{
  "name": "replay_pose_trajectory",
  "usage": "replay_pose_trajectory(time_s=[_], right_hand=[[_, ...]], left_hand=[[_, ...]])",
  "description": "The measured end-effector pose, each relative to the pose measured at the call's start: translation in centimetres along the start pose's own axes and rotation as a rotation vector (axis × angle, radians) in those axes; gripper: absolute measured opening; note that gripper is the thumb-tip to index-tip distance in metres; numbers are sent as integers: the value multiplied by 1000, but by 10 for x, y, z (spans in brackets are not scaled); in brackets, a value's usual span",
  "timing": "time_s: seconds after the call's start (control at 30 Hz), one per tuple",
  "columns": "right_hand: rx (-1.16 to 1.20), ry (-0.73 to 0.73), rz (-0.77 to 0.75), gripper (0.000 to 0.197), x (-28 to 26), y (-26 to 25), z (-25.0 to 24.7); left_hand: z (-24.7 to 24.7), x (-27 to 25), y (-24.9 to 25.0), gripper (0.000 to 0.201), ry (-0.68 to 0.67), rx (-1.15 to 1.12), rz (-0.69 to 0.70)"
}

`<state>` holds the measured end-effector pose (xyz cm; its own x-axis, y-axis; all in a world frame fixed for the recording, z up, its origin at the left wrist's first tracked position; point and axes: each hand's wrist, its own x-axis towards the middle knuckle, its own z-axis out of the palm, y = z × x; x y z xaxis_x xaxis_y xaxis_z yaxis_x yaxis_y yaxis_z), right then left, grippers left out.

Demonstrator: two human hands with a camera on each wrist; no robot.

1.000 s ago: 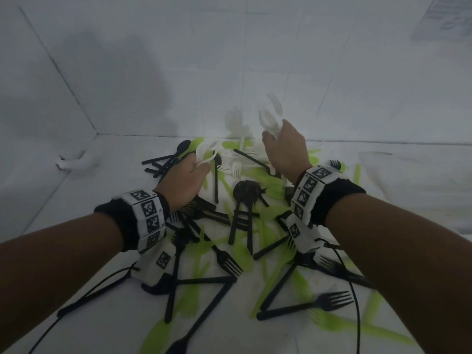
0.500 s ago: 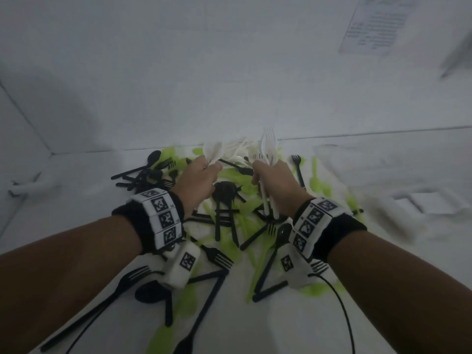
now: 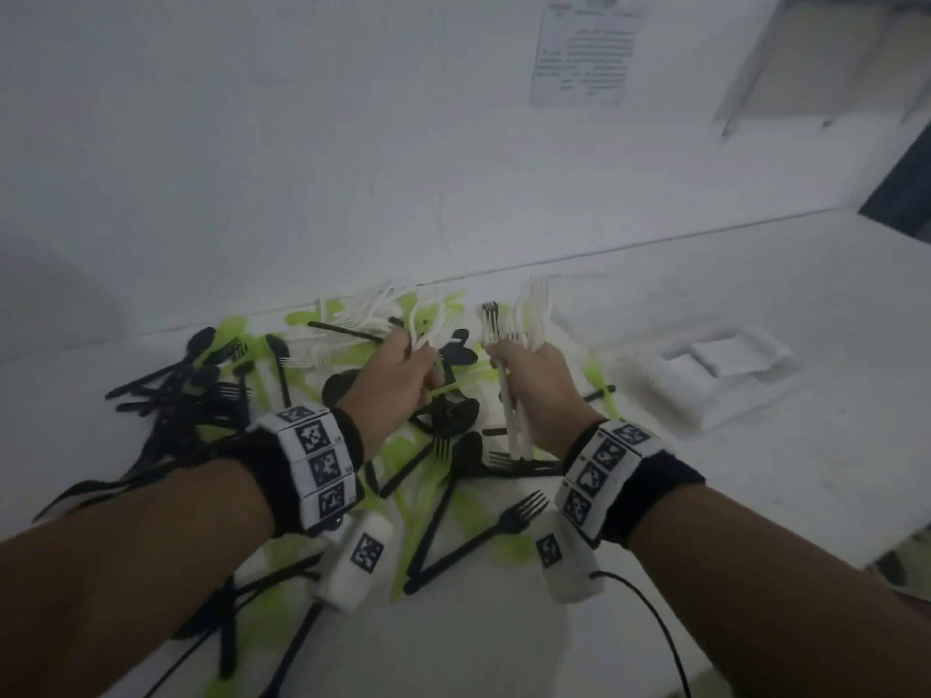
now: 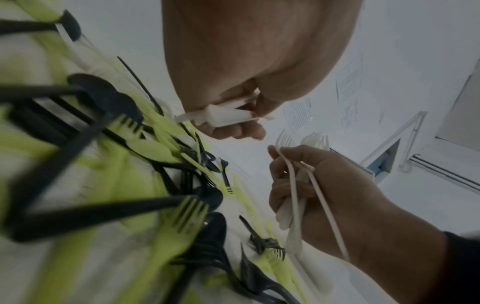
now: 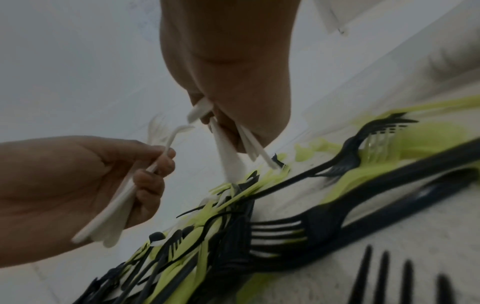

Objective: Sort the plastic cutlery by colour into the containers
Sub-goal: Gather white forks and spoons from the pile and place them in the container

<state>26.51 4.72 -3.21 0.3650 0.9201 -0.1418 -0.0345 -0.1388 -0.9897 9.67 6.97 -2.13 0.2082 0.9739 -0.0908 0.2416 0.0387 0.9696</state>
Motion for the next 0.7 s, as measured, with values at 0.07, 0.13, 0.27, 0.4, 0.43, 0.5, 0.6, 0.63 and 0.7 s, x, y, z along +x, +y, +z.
replay_pose_trajectory(time_s=[0.07,0.13,0.27,0.4,0.43,0.5,0.6,0.63,0.7], right_hand=[[48,-57,38,14,5,-1,-14],[76,-94,64,12,12,-2,-30],[121,-128,120,13,26,-1,-67],[185,-176,165,1,39,2,-94],[189,-188,177,2,42,4,-97],[188,-207,197,8,46,6,-99],[184,-258,202,14,44,9,-95],[185,-284,195,17,43,10,-93],[192,-331,179,22,40,11,-88]], left_hand=[[17,0,3,15,18,36,-4],[36,-1,6,14,52,56,-26],[74,-6,11,14,107,-56,-98],[96,-15,16,13,198,-200,-143],[99,-17,16,18,221,-210,-146],[102,-22,16,24,269,-217,-149],[102,-28,17,19,287,-155,-150],[102,-29,17,19,284,-113,-145],[102,-30,17,19,280,-62,-134]])
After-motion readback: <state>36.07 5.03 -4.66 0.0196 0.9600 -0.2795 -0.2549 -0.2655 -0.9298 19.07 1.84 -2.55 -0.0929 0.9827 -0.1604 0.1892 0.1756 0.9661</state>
